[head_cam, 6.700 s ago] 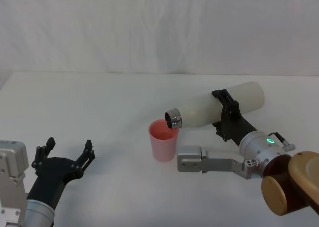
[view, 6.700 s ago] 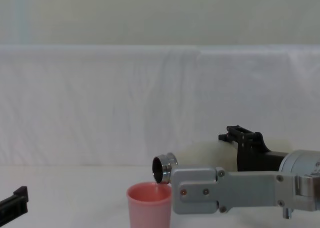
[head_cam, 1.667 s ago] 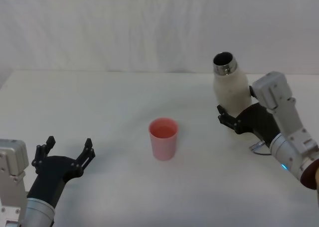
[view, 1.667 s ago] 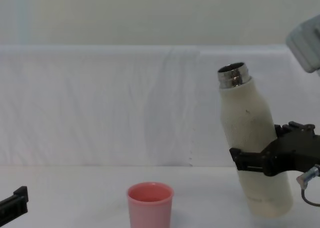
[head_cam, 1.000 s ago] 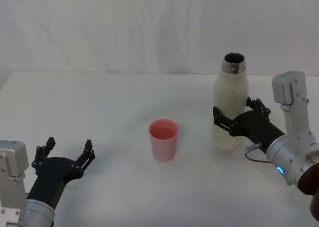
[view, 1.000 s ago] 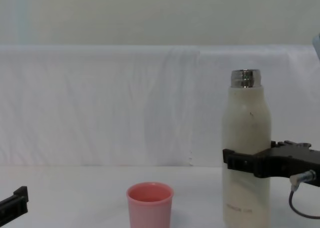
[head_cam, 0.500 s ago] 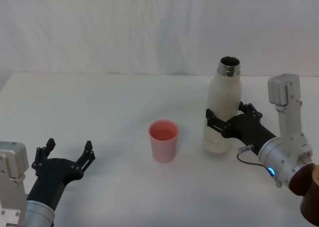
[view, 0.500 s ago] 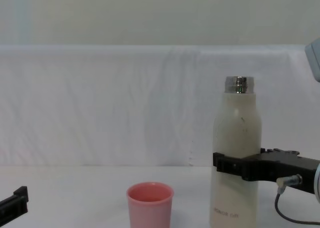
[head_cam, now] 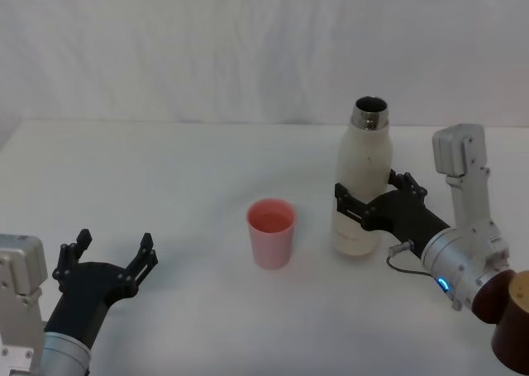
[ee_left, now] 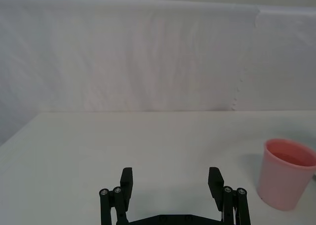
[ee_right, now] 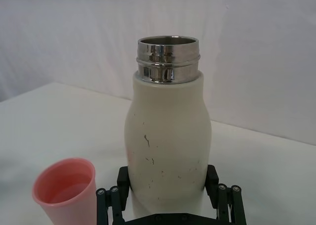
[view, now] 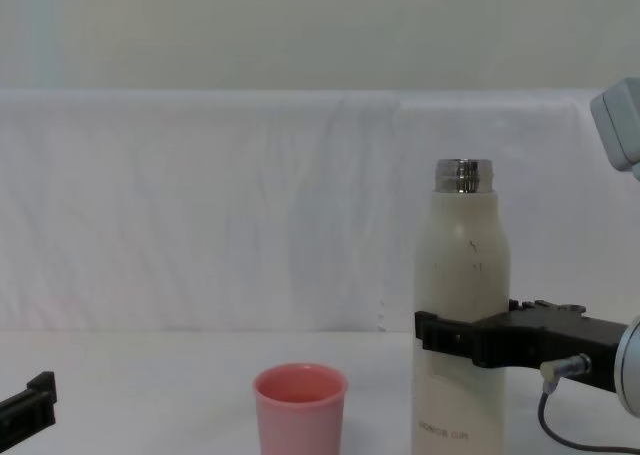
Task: Grasp the thermos with one hand and pour water into the cup lid.
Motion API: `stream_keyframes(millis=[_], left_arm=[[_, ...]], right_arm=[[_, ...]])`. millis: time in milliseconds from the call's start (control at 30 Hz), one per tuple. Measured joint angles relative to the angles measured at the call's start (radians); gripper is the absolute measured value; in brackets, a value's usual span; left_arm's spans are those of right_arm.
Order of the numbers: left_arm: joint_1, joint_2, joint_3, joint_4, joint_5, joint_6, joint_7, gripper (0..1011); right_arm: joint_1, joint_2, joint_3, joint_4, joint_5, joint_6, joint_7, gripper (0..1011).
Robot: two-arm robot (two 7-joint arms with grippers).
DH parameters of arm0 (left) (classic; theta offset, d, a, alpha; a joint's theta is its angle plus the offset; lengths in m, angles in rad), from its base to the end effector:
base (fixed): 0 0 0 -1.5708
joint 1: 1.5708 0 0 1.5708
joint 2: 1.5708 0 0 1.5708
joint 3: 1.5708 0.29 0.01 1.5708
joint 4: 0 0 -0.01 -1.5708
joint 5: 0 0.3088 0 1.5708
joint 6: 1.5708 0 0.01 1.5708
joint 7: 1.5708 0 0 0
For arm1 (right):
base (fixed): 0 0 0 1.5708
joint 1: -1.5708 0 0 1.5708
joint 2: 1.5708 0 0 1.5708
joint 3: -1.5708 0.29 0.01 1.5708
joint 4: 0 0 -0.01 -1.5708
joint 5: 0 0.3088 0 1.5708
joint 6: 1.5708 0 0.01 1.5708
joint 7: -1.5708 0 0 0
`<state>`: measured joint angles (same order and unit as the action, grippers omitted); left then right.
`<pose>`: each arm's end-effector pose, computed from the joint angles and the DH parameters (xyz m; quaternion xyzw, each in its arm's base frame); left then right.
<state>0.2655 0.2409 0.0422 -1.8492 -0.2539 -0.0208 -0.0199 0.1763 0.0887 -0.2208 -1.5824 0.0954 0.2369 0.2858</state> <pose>0.2529 0.0375 -0.2853 -0.0174 0.0065 0.6616 0.7496 0.3689 0.0455 -0.2429 -0.0357 0.0164 -0.5082 0.8604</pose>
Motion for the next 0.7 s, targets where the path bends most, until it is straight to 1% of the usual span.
stream_keyframes(millis=[333,700], left_arm=[[0.0,0.0,0.0,0.0,0.0,0.0,0.0,1001],[0.0,0.0,0.0,0.0,0.0,0.0,0.0,1001]], right_arm=[[0.001,0.015,-0.015,0.007,0.028,0.001,-0.014,946],[0.008,0.036,-0.036,0.011,0.044,0.002,-0.029,946]])
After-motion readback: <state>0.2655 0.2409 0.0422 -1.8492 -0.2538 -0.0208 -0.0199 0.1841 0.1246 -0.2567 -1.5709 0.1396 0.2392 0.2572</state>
